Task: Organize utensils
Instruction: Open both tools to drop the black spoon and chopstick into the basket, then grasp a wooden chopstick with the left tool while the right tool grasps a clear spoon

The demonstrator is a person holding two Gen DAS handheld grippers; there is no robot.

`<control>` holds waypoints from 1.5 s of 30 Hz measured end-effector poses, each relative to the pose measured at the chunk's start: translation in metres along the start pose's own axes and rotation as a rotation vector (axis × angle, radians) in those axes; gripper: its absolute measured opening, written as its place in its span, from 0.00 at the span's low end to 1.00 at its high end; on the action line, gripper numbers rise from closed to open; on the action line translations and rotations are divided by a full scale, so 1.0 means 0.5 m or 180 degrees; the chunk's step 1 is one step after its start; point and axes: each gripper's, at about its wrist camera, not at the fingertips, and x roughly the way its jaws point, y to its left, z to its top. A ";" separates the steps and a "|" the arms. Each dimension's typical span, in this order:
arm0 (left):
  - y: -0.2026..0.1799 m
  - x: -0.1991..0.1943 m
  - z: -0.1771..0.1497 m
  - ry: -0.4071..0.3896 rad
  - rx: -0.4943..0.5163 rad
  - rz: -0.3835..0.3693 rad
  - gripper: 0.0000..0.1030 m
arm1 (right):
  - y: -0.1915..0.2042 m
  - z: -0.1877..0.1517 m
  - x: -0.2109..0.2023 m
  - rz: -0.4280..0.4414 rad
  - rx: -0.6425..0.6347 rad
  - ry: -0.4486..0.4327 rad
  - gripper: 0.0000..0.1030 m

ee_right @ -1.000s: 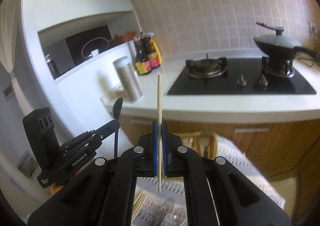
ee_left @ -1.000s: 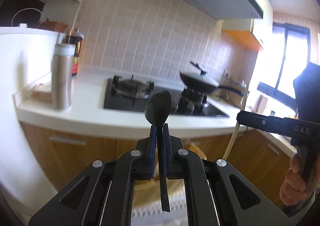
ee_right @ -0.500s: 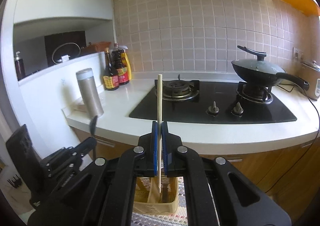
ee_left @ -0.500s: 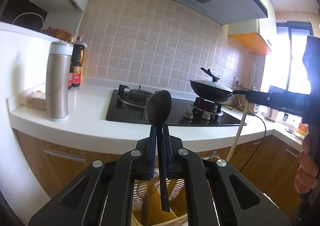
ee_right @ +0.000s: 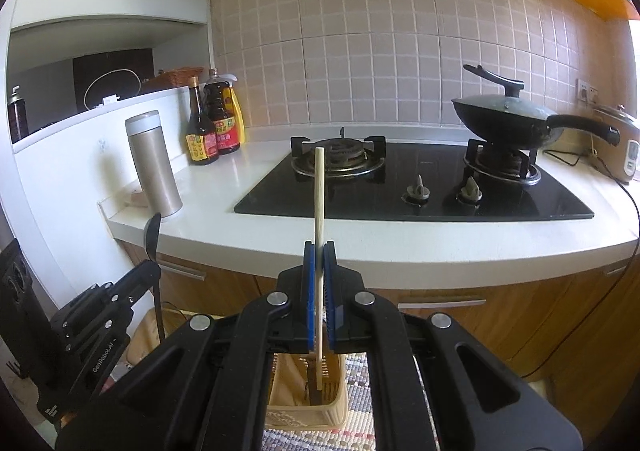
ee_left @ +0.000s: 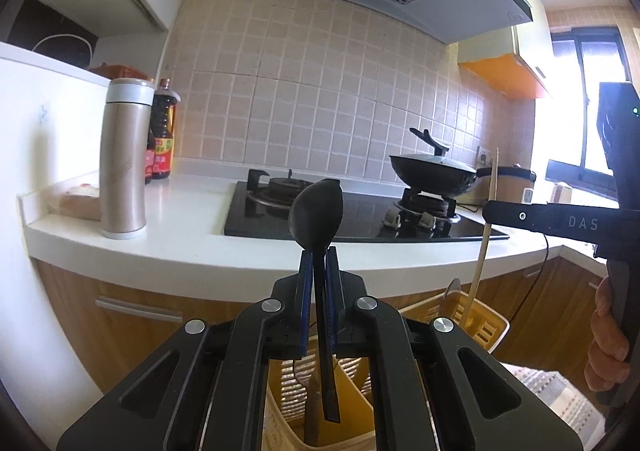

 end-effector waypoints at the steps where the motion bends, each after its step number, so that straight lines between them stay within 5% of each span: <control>1: 0.000 0.000 -0.001 -0.0002 0.0017 0.0003 0.05 | 0.000 -0.004 0.001 -0.0001 0.0001 0.0005 0.03; 13: 0.012 -0.019 -0.027 -0.0057 0.0107 0.0080 0.06 | 0.014 -0.051 0.013 -0.0030 -0.0040 0.0166 0.03; 22: 0.033 -0.077 -0.006 0.0027 -0.0102 -0.0144 0.37 | -0.012 -0.072 -0.006 0.0201 0.0226 0.0442 0.06; 24: 0.037 -0.096 0.001 0.0028 -0.0162 -0.0204 0.42 | -0.014 -0.075 -0.019 0.0220 0.0253 0.0479 0.10; 29: 0.043 -0.152 0.024 0.0012 -0.0252 -0.0314 0.53 | -0.013 -0.079 -0.071 0.0242 0.0293 0.0439 0.49; 35: 0.030 -0.226 0.045 -0.0001 -0.0154 -0.0326 0.62 | -0.003 -0.083 -0.133 0.0164 0.0301 0.0447 0.49; 39: 0.022 -0.260 0.050 0.0175 -0.0036 -0.0313 0.62 | 0.007 -0.102 -0.154 0.0072 0.0245 0.0665 0.49; 45: 0.032 -0.258 -0.009 0.0947 0.0098 -0.0331 0.62 | 0.019 -0.172 -0.145 -0.0082 0.0161 0.1198 0.49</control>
